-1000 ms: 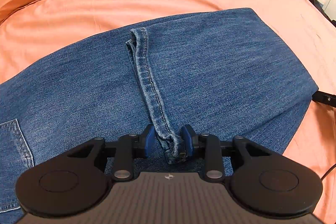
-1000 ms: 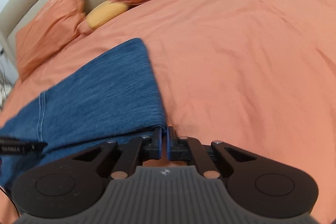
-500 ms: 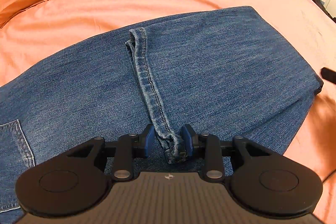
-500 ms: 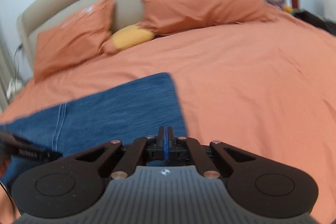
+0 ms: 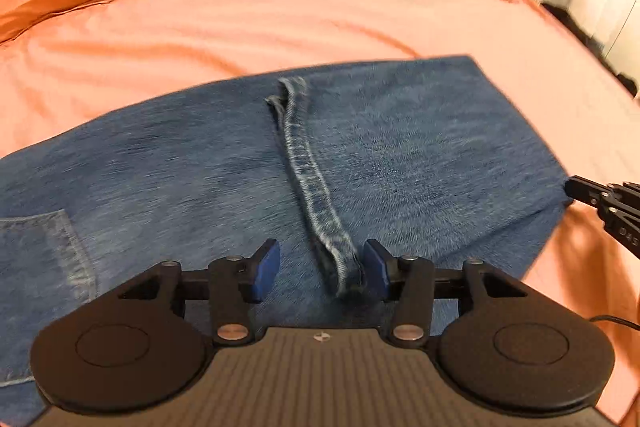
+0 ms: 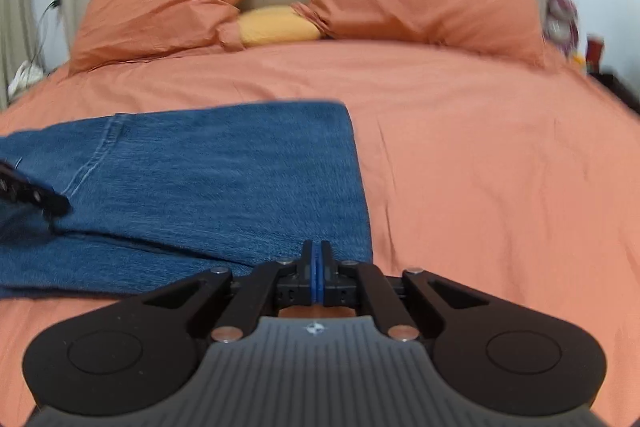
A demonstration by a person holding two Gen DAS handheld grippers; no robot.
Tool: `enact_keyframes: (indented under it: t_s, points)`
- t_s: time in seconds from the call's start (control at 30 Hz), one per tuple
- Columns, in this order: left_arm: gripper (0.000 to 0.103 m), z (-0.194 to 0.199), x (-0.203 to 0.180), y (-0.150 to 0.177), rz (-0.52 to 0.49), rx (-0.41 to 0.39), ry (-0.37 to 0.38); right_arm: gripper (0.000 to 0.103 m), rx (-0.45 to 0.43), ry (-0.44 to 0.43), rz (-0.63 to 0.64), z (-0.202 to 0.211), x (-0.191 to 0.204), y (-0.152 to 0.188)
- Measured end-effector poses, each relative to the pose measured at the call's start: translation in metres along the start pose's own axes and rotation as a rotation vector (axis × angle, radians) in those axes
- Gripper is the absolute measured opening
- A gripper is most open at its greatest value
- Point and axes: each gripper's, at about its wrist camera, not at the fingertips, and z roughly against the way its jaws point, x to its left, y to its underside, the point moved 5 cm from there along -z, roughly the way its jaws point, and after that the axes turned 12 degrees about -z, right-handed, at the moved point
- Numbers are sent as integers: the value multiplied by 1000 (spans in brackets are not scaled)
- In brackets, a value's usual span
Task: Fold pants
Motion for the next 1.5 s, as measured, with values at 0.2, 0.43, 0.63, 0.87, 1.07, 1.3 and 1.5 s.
enact_keyframes:
  t_s: [0.2,0.43,0.63,0.87,1.07,1.3,1.5]
  points:
    - [58,54,36,16,69,-15,-46,0,16,-83,73,20,37,-22]
    - [61,114,125,58,334,-64,-147,9,91,-216,253,24,115,-44]
    - [68,146,191,122,562,-82,-255,21,231,-301,415,4,171,-48]
    - [73,154,245,193,911,-186,-254,20,309,-274,584,-30,222,-43]
    - [76,134,275,219,1116,-289,-157,20,393,-238,669,-69,240,-46]
    - [76,108,294,218,1120,-338,-145,21,504,-262,785,-100,253,-38]
    - [67,106,298,215,1073,-349,-174,22,614,-274,791,-121,253,-37]
